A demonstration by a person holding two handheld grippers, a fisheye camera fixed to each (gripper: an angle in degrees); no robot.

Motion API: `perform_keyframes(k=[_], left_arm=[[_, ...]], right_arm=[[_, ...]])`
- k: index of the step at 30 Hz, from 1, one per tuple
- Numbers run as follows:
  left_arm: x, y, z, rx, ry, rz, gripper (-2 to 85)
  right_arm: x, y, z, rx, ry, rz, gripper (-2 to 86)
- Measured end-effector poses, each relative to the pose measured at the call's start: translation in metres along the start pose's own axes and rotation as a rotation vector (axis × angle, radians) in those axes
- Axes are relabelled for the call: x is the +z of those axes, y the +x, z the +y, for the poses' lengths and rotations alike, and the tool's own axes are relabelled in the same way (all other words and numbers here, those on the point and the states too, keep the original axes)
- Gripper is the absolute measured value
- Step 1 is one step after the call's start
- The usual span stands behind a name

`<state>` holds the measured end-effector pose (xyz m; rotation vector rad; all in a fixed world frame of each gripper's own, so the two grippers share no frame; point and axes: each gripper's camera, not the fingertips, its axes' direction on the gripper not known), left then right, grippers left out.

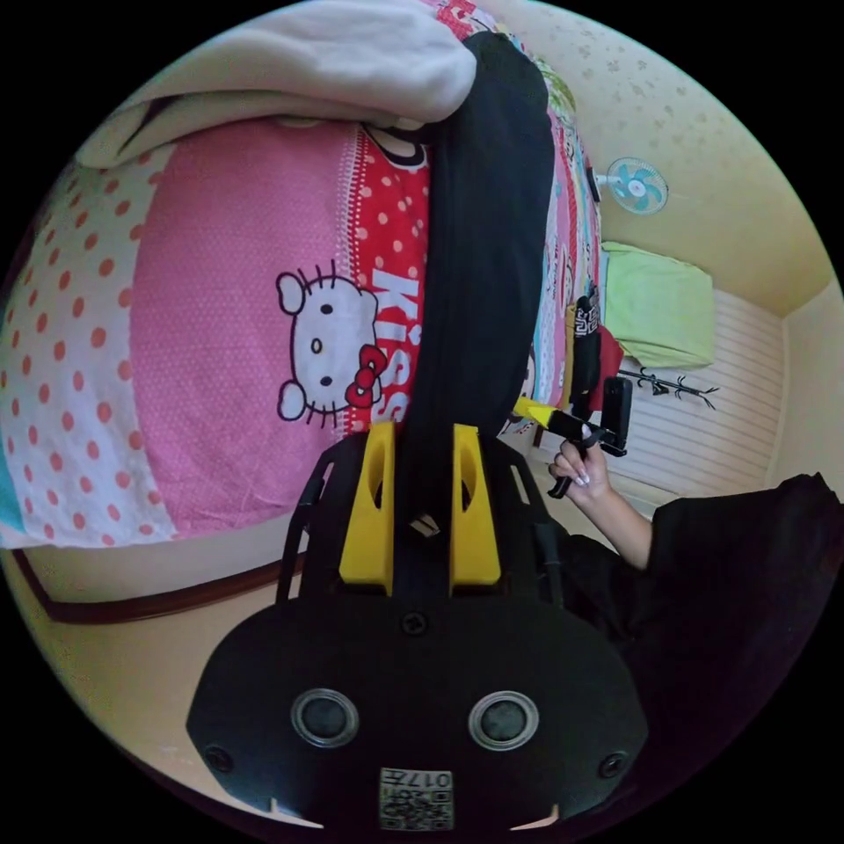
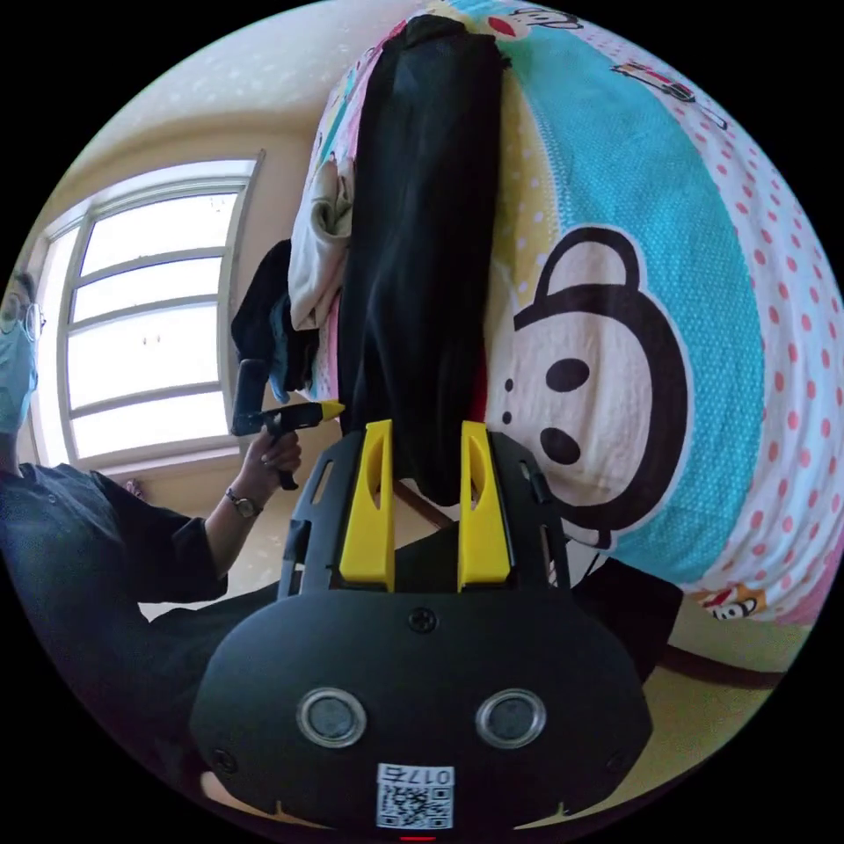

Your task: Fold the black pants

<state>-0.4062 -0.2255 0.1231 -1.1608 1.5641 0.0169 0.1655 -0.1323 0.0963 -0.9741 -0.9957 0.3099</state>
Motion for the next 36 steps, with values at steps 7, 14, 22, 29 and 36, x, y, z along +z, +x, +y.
perform_keyframes(k=[7,14,22,29,36], left_arm=[[-0.002,0.016,-0.009,0.019,-0.065,-0.060,7.7],[-0.022,0.035,-0.004,0.110,-0.139,-0.106,3.6],[-0.035,0.030,0.021,0.161,-0.108,0.042,3.4],[-0.072,0.024,0.002,0.118,0.050,0.045,13.8],[-0.009,0.026,-0.015,0.155,-0.203,0.042,5.2]], right_arm=[[0.021,-0.033,-0.008,-0.118,-0.028,0.134,9.9],[0.030,-0.031,-0.028,-0.066,-0.061,-0.035,3.9],[-0.010,-0.036,-0.021,-0.050,-0.182,0.020,3.4],[-0.049,-0.007,-0.072,0.012,-0.023,0.005,9.8],[-0.009,0.018,-0.112,0.005,-0.150,-0.146,5.8]])
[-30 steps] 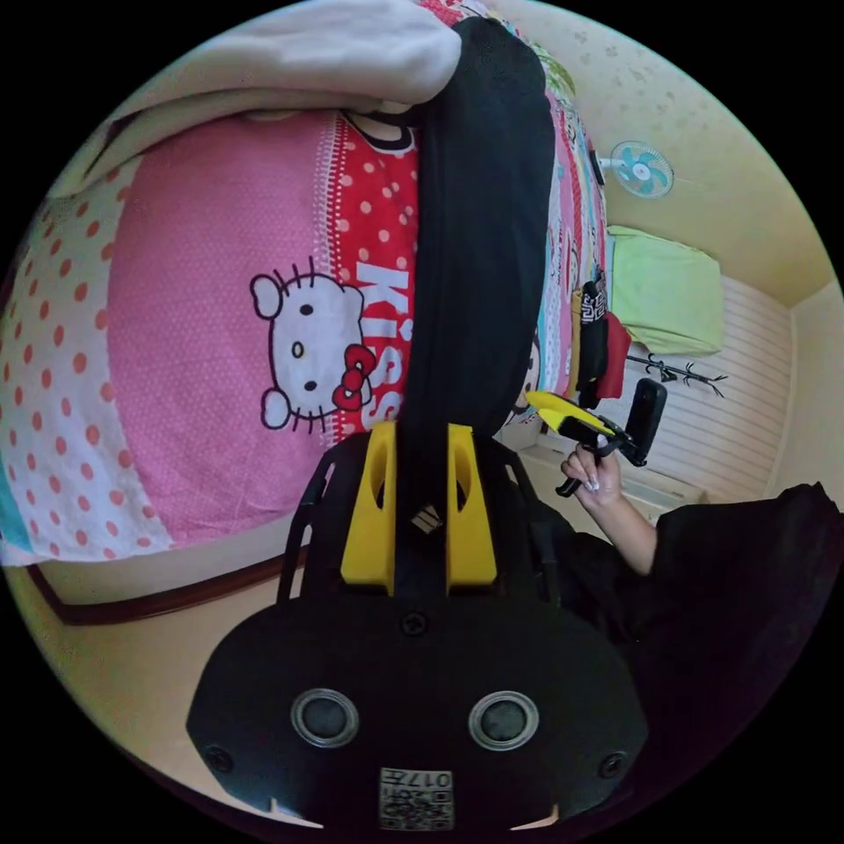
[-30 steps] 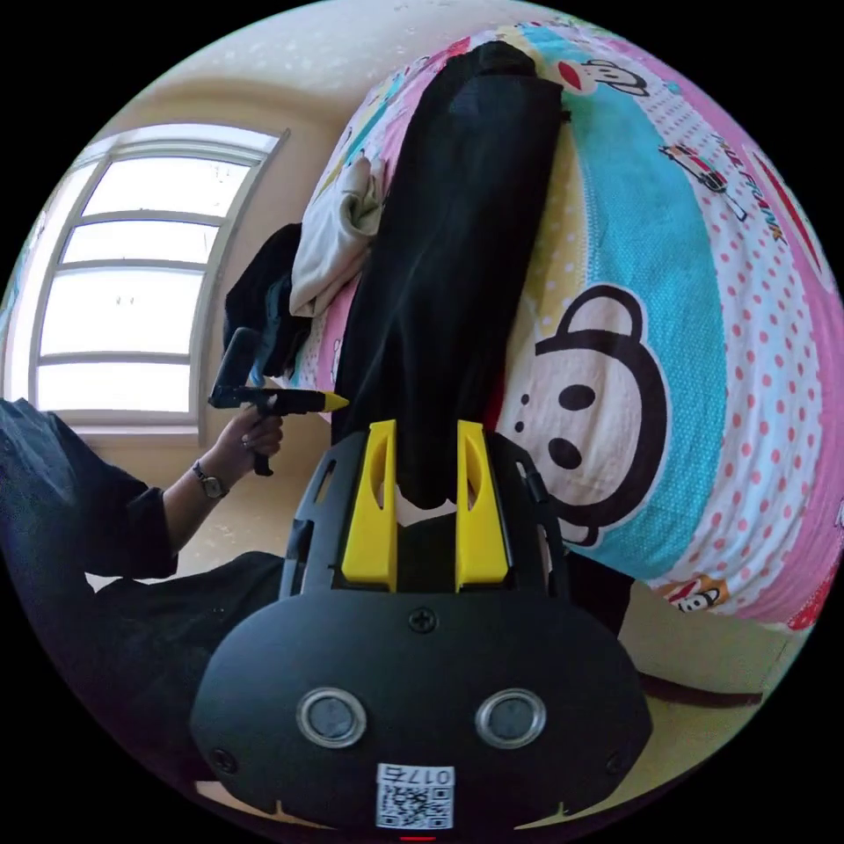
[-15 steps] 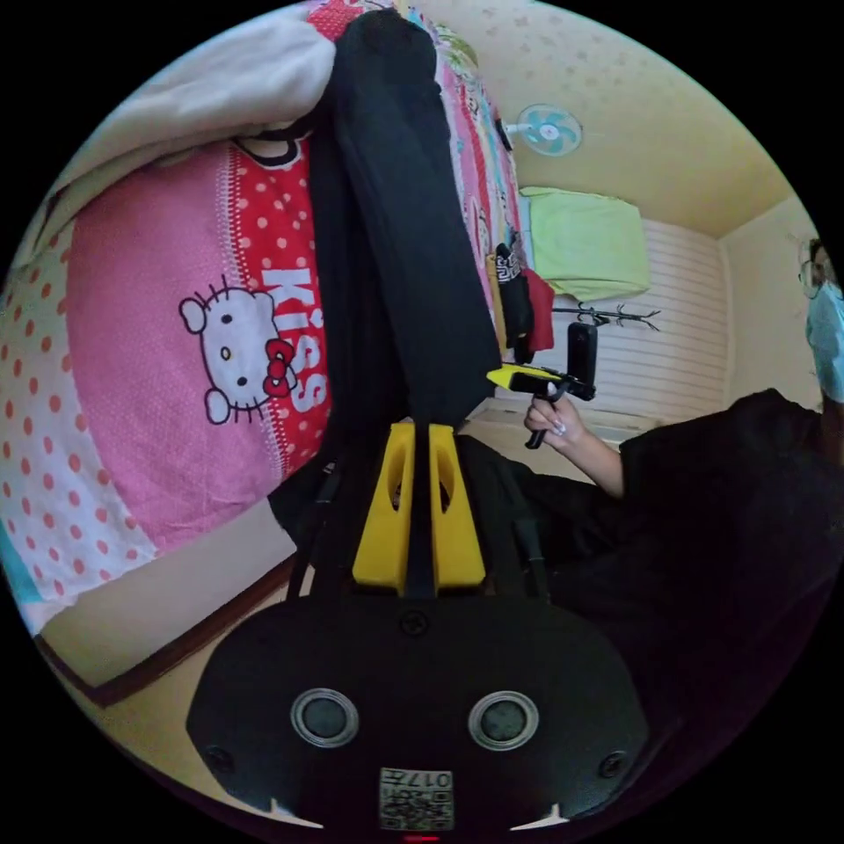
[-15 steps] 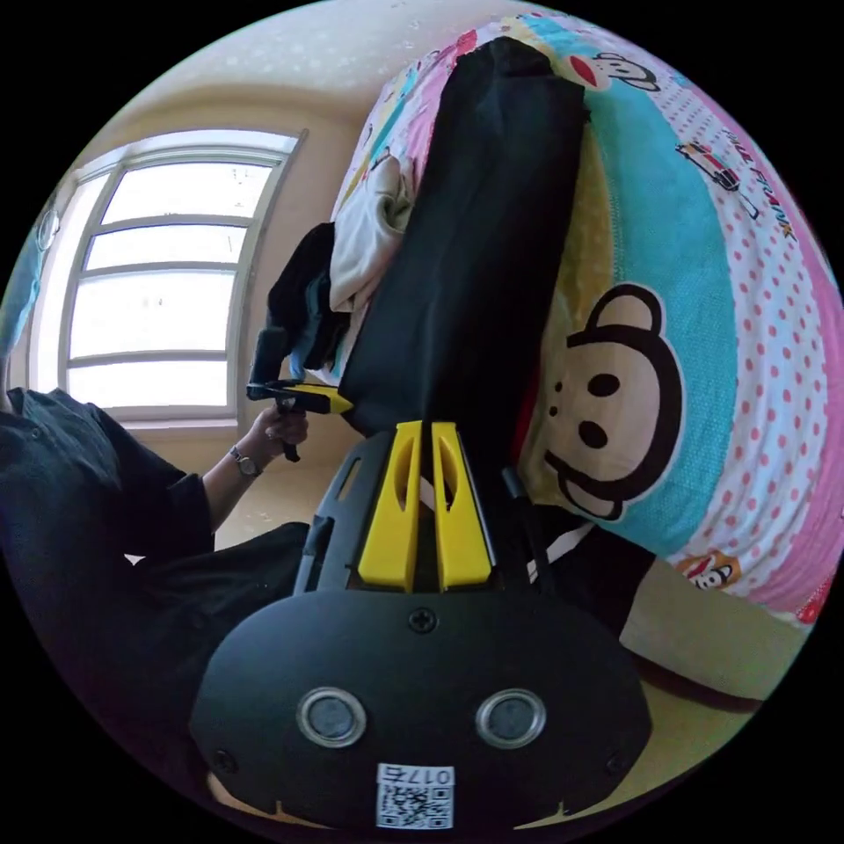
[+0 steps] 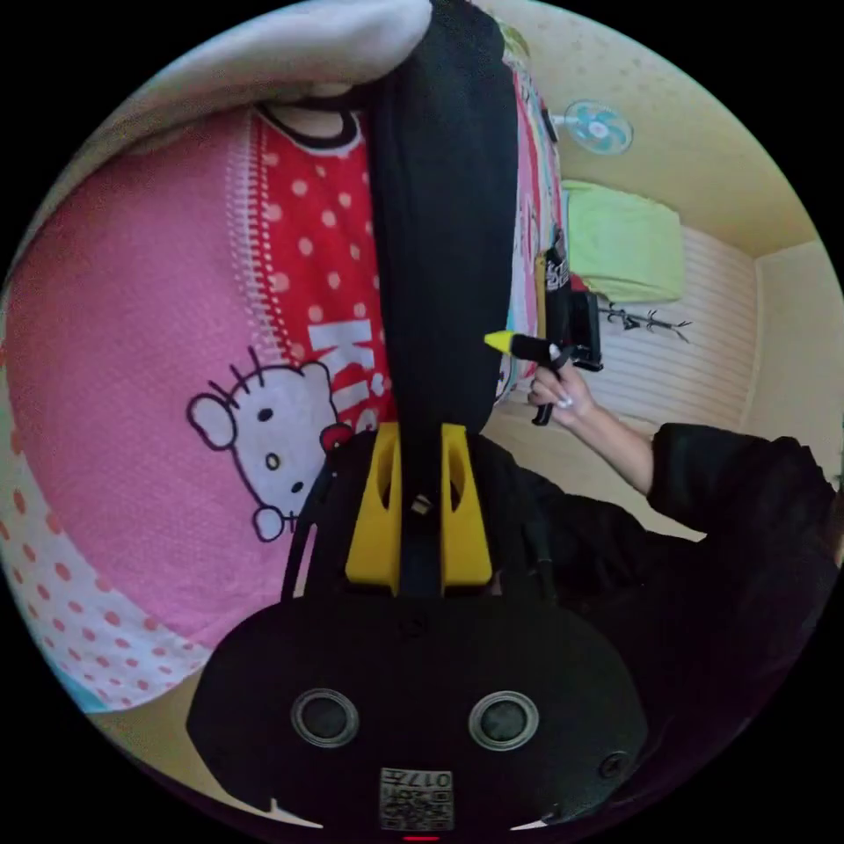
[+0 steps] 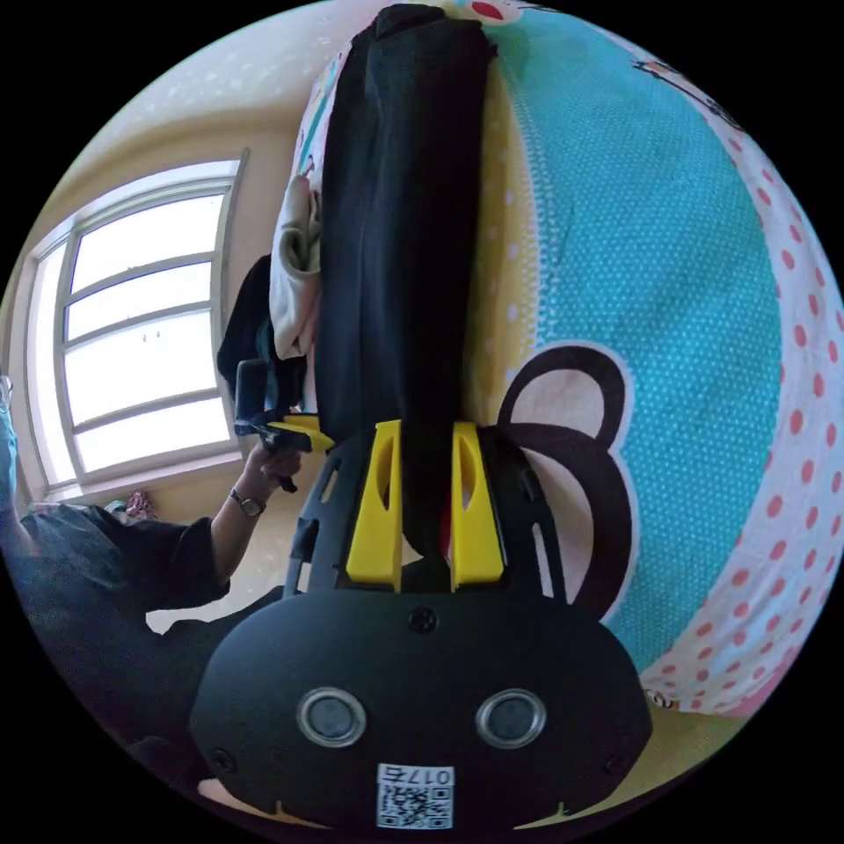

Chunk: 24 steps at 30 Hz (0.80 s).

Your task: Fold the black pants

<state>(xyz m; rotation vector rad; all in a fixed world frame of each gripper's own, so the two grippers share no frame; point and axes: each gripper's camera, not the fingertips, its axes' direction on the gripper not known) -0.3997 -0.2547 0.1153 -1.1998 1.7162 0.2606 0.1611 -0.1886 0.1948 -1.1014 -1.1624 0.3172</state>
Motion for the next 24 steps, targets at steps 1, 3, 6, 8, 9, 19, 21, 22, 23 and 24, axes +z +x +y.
perform_keyframes(k=[1,3,6,8,9,19,21,22,23,24], left_arm=[[0.003,0.003,0.005,-0.004,0.023,-0.017,4.4],[0.018,0.025,0.027,0.066,0.018,0.023,4.0],[0.058,0.049,0.054,0.088,-0.064,0.189,4.2],[0.079,0.055,0.069,0.059,-0.087,0.243,4.9],[0.083,0.053,0.077,0.023,-0.070,0.236,7.0],[0.010,0.005,0.035,0.049,0.236,0.215,12.9],[0.021,0.008,0.014,0.092,0.156,0.211,11.7],[0.026,0.009,0.011,0.099,0.139,0.210,11.5],[0.035,0.012,0.006,0.107,0.110,0.216,11.0],[0.045,0.015,0.004,0.112,0.093,0.234,10.5]], right_arm=[[-0.009,-0.005,0.005,-0.039,-0.036,-0.028,5.1],[-0.030,-0.014,0.020,-0.095,-0.085,-0.015,4.4],[-0.056,-0.020,0.057,-0.132,-0.192,0.049,4.2],[-0.068,-0.009,0.079,-0.065,-0.216,0.072,4.6],[-0.077,-0.001,0.090,-0.015,-0.211,0.069,5.0],[-0.153,0.058,0.030,0.001,0.080,-0.096,13.4],[-0.141,0.064,0.006,-0.009,0.021,-0.160,13.8],[-0.132,0.064,-0.006,-0.020,-0.014,-0.186,13.6],[-0.129,0.064,-0.010,-0.026,-0.030,-0.193,13.3],[-0.125,0.062,-0.016,-0.031,-0.055,-0.188,12.6]])
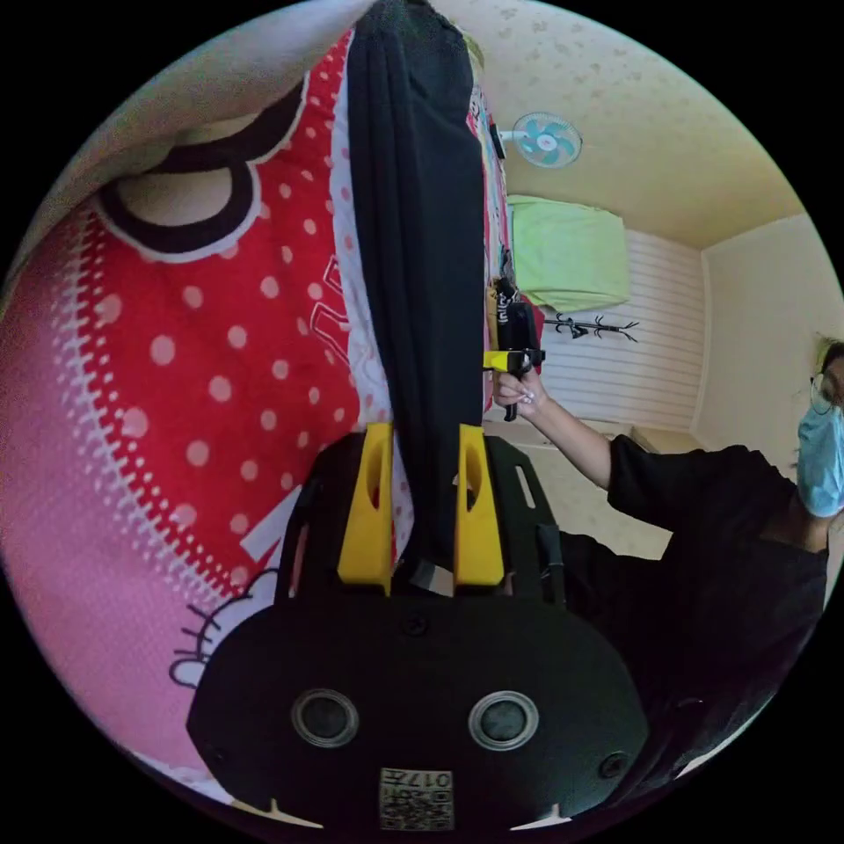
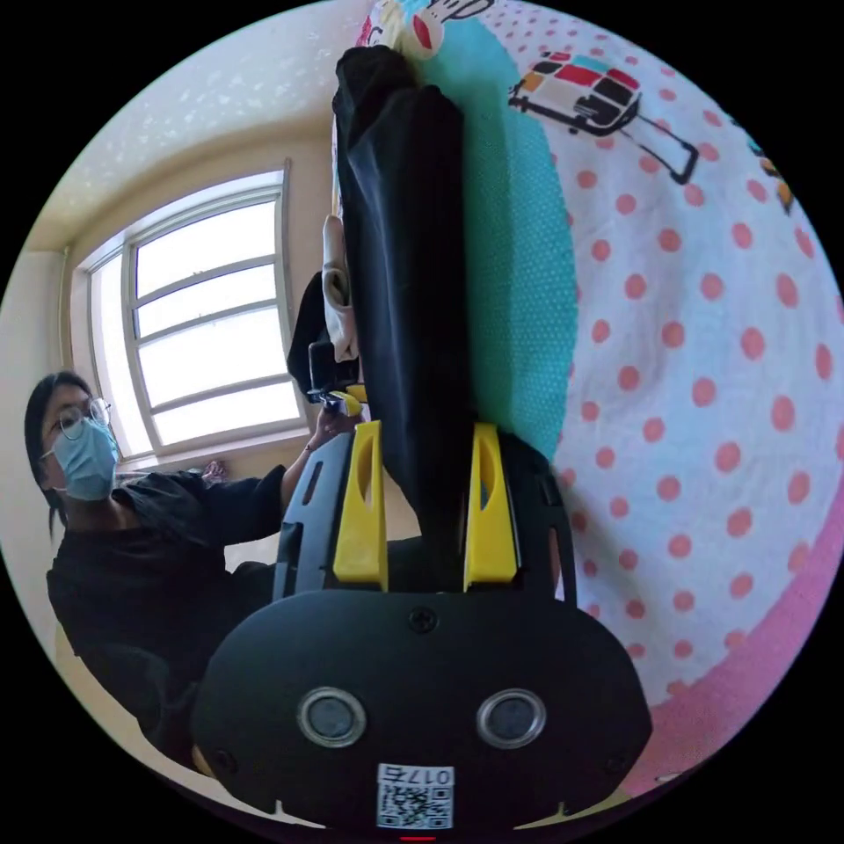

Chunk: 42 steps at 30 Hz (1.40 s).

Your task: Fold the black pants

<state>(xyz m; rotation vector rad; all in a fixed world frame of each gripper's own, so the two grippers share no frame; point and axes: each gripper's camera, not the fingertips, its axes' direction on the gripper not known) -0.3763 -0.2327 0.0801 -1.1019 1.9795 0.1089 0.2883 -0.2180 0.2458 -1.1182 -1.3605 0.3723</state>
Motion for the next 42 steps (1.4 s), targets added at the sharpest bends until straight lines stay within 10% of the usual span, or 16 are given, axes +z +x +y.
perform_keyframes(k=[10,21,26,42], left_arm=[[0.022,0.065,0.069,0.050,0.043,0.094,4.6],[-0.061,0.408,0.198,0.675,0.300,0.135,4.6],[-0.088,0.488,0.187,0.626,0.526,0.006,4.8],[0.012,0.284,0.039,0.032,0.390,-0.303,5.0]], right_arm=[[-0.003,-0.087,0.062,-0.177,-0.039,-0.126,1.7],[-0.130,-0.406,0.221,-0.894,0.265,-0.221,0.0],[-0.178,-0.496,0.204,-0.922,0.387,-0.103,0.0],[-0.117,-0.303,0.040,-0.401,0.221,0.363,1.7]])
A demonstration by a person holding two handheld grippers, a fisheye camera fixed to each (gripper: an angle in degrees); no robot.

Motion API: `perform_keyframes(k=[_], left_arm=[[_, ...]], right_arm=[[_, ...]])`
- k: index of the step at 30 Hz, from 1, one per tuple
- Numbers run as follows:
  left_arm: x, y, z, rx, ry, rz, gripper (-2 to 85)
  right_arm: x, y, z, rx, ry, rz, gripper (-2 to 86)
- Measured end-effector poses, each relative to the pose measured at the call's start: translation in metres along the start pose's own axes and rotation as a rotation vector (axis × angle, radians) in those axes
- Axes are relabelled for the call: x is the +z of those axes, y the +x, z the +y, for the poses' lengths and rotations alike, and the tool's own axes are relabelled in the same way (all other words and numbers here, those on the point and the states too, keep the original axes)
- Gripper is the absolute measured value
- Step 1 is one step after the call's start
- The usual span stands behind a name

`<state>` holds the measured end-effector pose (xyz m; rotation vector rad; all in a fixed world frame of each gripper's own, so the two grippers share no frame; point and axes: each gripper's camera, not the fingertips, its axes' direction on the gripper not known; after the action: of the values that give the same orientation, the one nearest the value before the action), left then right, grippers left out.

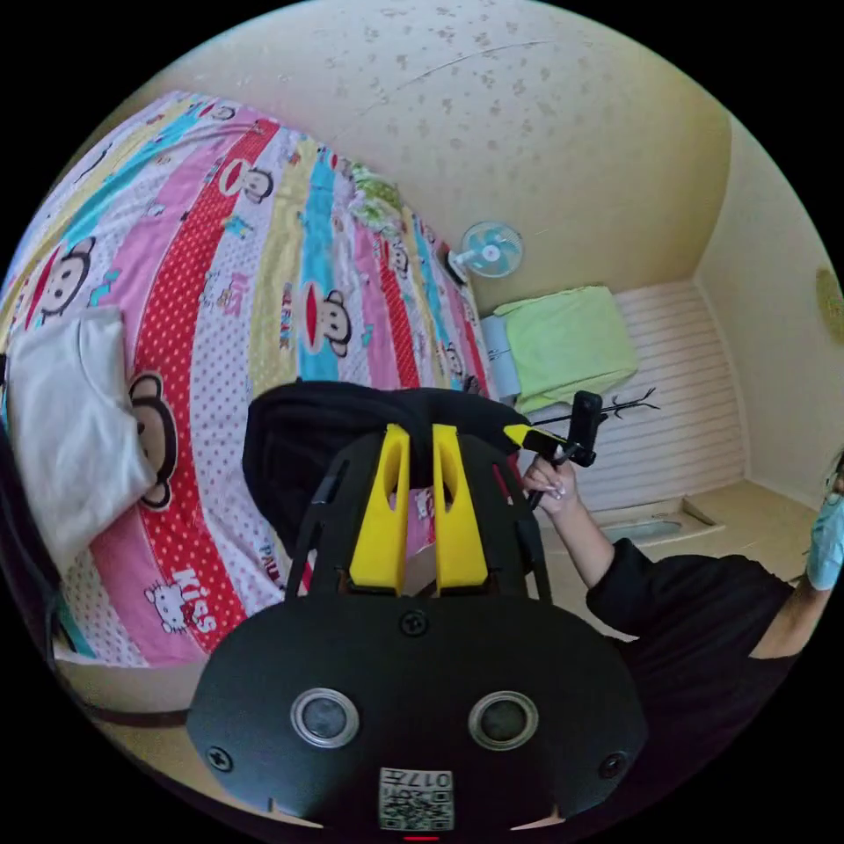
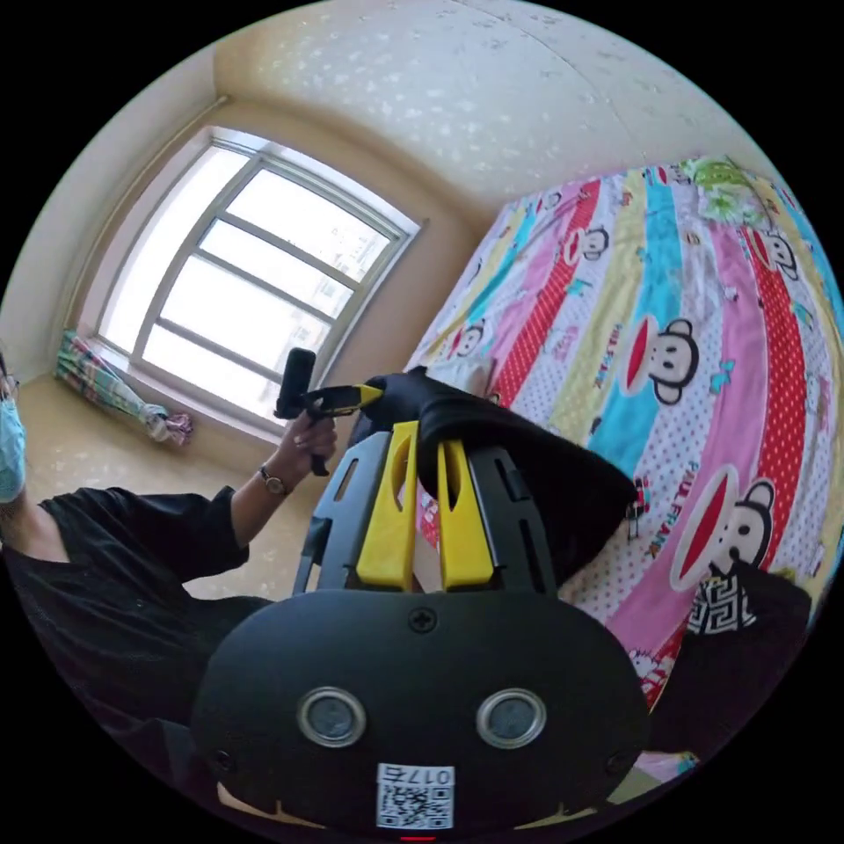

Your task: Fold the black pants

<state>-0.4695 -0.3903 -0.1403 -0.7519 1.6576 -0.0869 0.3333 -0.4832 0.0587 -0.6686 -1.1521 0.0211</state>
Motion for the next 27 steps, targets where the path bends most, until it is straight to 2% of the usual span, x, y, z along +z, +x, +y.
perform_keyframes(k=[2,4,6,8,12,16,18,21,22,24,27], left_arm=[[0.041,-0.033,0.039,-0.110,-0.080,0.000,5.6],[0.079,-0.065,0.081,-0.236,-0.181,-0.010,9.1],[0.109,-0.100,0.126,-0.397,-0.294,-0.007,15.5],[0.109,-0.115,0.142,-0.460,-0.253,0.061,16.2],[0.092,-0.133,0.102,-0.427,-0.110,0.093,16.7],[0.101,-0.152,0.031,-0.340,-0.075,0.070,18.6],[0.127,-0.177,-0.007,-0.402,-0.096,0.097,20.0],[0.179,-0.193,-0.030,-0.430,-0.184,0.124,18.3],[0.184,-0.192,-0.031,-0.435,-0.175,0.116,17.7],[0.186,-0.189,-0.024,-0.491,-0.090,0.125,14.6],[0.178,-0.186,0.002,-0.628,-0.034,0.201,11.5]], right_arm=[[0.042,0.030,0.045,0.111,-0.124,0.079,2.9],[0.084,0.070,0.110,0.313,-0.272,0.178,5.7],[0.094,0.090,0.146,0.419,-0.324,0.153,7.1],[0.087,0.101,0.163,0.485,-0.280,0.078,8.6],[0.059,0.129,0.130,0.545,-0.092,0.007,14.2],[0.066,0.166,0.057,0.529,0.007,-0.008,18.7],[0.087,0.184,0.032,0.517,0.008,-0.041,20.2],[0.158,0.203,0.012,0.557,-0.180,-0.123,22.7],[0.173,0.193,0.012,0.563,-0.165,-0.079,23.0],[0.175,0.172,0.012,0.570,-0.139,0.040,20.6],[0.175,0.156,0.027,0.645,-0.152,-0.114,14.1]])
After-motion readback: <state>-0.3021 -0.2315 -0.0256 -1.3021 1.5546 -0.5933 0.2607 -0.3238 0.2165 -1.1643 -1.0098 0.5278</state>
